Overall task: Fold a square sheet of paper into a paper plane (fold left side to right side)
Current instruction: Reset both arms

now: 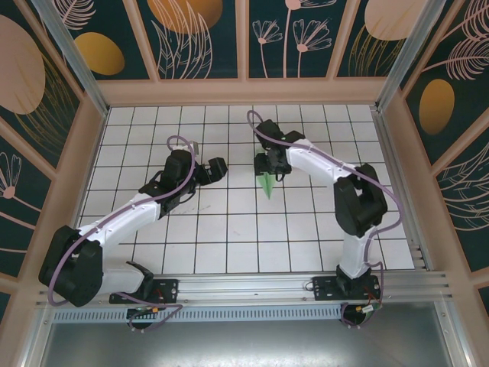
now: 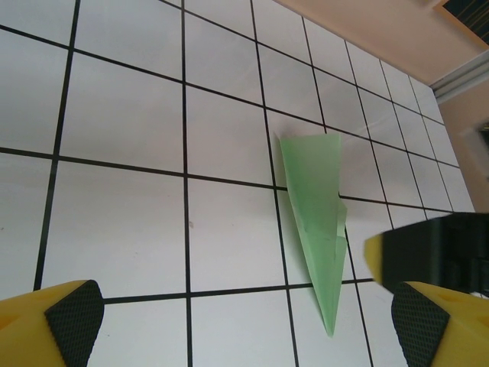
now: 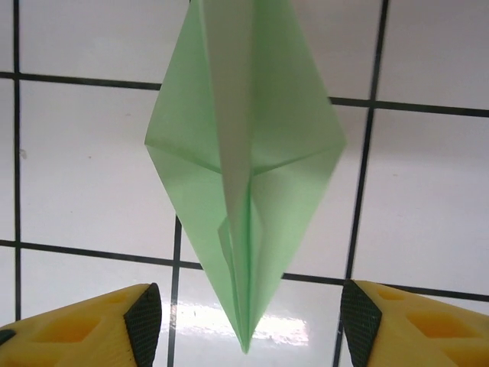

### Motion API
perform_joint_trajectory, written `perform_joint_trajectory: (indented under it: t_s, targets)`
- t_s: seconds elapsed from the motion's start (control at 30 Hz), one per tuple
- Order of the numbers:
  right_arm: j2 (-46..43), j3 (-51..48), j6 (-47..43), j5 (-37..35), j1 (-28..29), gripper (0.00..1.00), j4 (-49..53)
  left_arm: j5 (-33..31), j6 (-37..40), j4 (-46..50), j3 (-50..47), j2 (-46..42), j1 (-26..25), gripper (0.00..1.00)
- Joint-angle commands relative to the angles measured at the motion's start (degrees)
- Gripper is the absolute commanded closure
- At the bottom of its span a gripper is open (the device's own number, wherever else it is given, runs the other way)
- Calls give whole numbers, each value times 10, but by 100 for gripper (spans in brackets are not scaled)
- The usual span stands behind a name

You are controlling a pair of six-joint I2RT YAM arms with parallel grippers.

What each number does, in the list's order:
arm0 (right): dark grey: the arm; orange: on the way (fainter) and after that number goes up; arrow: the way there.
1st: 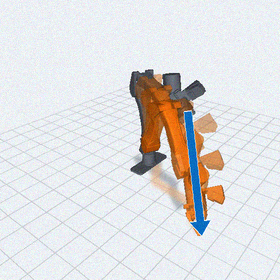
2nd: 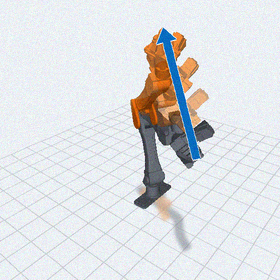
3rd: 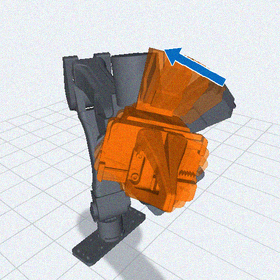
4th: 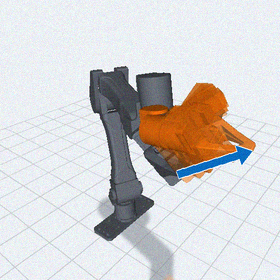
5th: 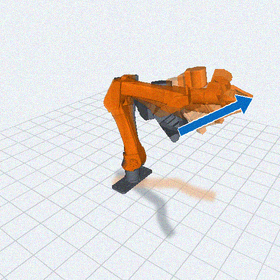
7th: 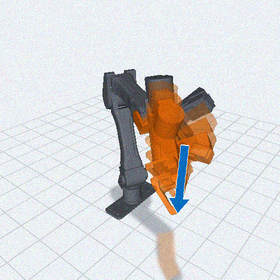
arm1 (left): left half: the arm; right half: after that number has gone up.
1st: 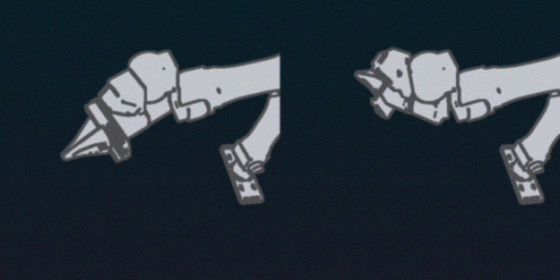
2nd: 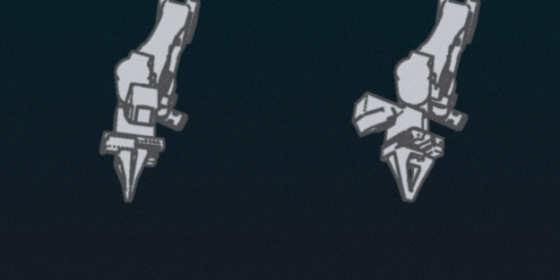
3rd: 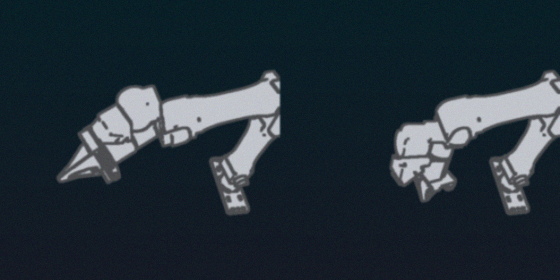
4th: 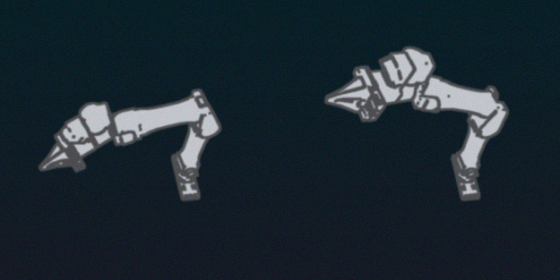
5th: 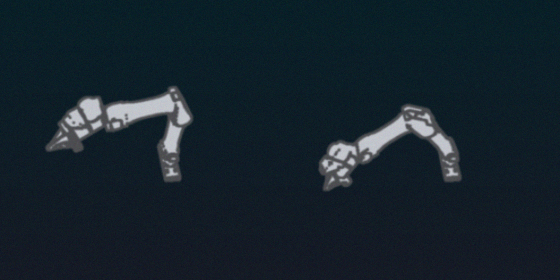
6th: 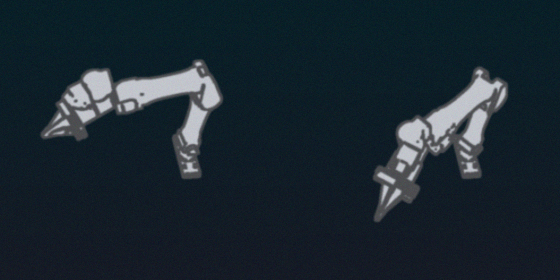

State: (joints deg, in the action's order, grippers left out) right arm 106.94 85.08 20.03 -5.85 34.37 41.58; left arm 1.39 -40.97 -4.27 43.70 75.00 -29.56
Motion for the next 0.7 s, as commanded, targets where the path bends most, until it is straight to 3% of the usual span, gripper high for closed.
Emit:
perform_joint_trajectory:
  t_s: [0.0, 0.27, 0.47, 0.67]
  targets:
    - [-27, -19, 4, -3, -10, 33, -15, -10, 4, -7, 9, -6, 3, 1]
    - [-73, -68, 1, 4, -22, 34, -77, -48, 9, 1, 5, -25, 4, 2]
    - [-240, -212, -16, -38, -80, 27, -192, -210, 58, -5, -22, -100, 4, 2]
    - [-399, -350, -48, -76, -174, 15, -317, -402, 171, -105, -62, -151, 4, 2]
